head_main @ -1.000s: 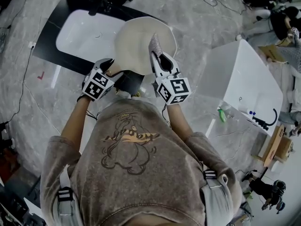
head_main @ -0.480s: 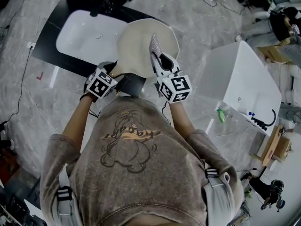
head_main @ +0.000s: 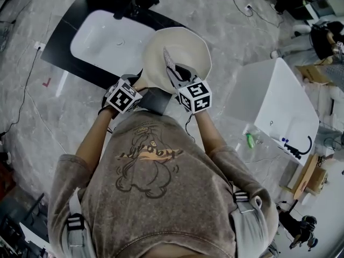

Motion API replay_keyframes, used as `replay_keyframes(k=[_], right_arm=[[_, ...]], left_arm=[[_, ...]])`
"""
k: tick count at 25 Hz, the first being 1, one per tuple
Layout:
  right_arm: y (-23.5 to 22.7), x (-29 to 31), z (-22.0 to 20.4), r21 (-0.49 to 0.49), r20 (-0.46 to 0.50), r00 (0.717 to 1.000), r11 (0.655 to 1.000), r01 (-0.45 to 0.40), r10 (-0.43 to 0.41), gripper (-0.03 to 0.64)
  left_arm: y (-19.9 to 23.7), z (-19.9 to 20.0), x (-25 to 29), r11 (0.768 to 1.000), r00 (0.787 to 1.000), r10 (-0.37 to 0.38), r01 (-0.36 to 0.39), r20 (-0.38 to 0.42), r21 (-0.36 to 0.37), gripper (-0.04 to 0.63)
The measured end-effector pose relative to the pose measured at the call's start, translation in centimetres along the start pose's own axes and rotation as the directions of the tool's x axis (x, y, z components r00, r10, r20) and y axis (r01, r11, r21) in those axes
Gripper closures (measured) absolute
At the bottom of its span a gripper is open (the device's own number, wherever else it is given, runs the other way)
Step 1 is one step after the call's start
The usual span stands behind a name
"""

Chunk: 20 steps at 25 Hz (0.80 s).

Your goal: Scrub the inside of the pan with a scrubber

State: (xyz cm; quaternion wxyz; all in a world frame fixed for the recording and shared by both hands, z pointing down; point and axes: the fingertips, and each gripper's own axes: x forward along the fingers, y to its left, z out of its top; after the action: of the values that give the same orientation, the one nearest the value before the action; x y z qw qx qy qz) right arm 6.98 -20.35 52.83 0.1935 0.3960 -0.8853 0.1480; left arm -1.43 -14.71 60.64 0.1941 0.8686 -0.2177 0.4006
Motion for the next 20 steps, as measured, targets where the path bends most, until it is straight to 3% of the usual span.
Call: replay_keyframes(k=[5, 11, 20], right_arm=[[2.0, 3.6, -1.9, -0.075, -0.124, 0.988, 0.992, -0.105, 0.096, 0.537], [4.2, 6.8, -4.0, -0.104, -0.269, 0.944, 0.969, -0.226, 0.191, 0.537], [4.5, 9.2, -4.5, -0.081, -0.313, 0.908, 0.945, -0.318, 0.279, 0.537]], left_arm=[[0.1, -0.2, 0.1, 1.000, 1.000, -0.007, 0.007, -0.001, -0.002, 0.356], [0.1, -0.3, 0.0, 1.000, 1.000, -0.016, 0.016, 0.007, -0.006, 0.357], [0.2, -0.3, -0.3, 0.998, 0.999, -0.053, 0.054, 0.012, -0.033, 0.357]])
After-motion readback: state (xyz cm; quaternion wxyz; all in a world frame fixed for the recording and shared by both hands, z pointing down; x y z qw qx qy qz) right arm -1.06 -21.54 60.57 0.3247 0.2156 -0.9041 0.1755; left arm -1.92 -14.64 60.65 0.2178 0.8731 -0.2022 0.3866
